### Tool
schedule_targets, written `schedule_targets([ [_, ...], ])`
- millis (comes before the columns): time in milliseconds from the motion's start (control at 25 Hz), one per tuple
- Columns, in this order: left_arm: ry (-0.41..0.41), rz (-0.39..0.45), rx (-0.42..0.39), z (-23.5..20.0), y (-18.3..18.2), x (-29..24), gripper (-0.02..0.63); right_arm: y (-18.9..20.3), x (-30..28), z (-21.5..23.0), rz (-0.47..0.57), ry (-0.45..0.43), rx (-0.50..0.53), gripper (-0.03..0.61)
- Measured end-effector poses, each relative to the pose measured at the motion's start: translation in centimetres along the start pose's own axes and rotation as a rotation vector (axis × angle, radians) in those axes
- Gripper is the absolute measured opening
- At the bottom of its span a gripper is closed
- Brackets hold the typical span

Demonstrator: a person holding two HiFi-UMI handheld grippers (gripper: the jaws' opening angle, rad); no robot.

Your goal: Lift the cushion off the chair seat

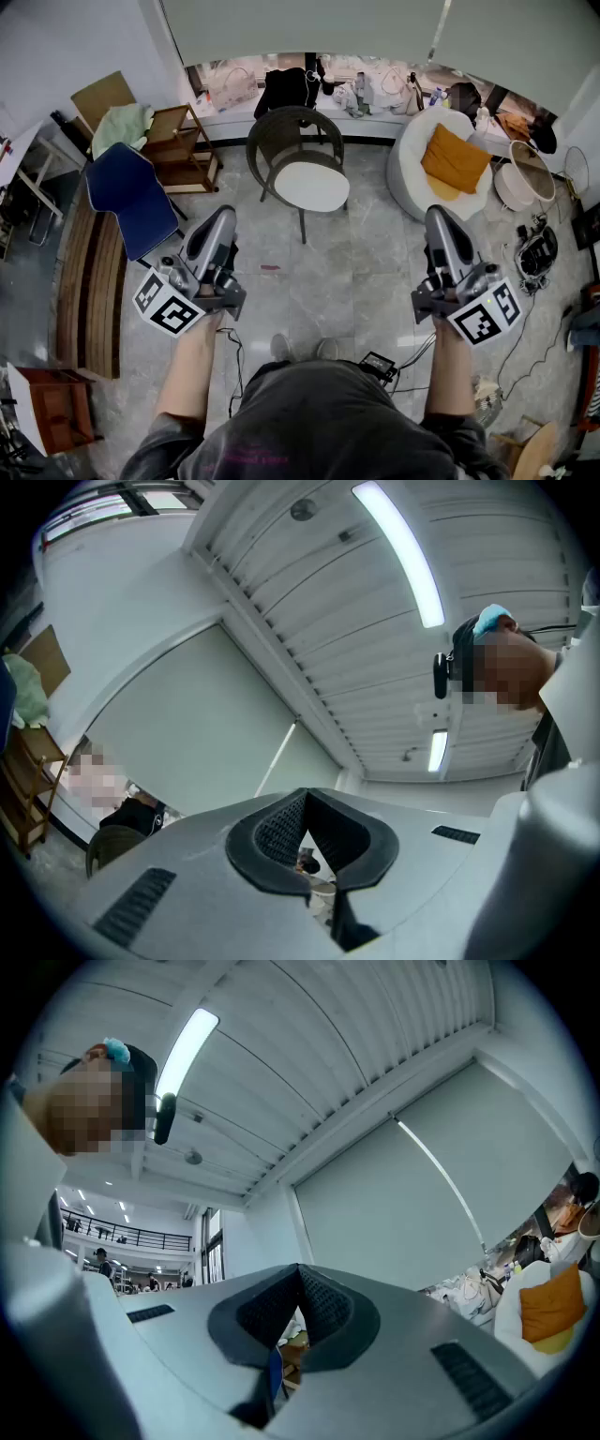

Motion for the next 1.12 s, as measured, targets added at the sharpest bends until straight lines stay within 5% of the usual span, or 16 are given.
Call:
schedule_targets([
  [560,-0.024,-0.014,-0.026,0.7,0.4,0.1,0.009,-0.3,1.1,1.0,0.007,0.006,-0.004,0.011],
  [1120,-0.084,-0.041,-0.016,4.5,5.0,-0.3,0.009,0.3,6.7,5.5,-0.012,0.007,-0.043,0.011],
])
Point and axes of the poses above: the fingertips, and each gripper's own axes: x backward along the fingers, z to its right, y out of its underside, the point moved 5 cm from there along x, backward along the fingers, and after that the axes turned 1 degree about -x, right-handed, at the moved point
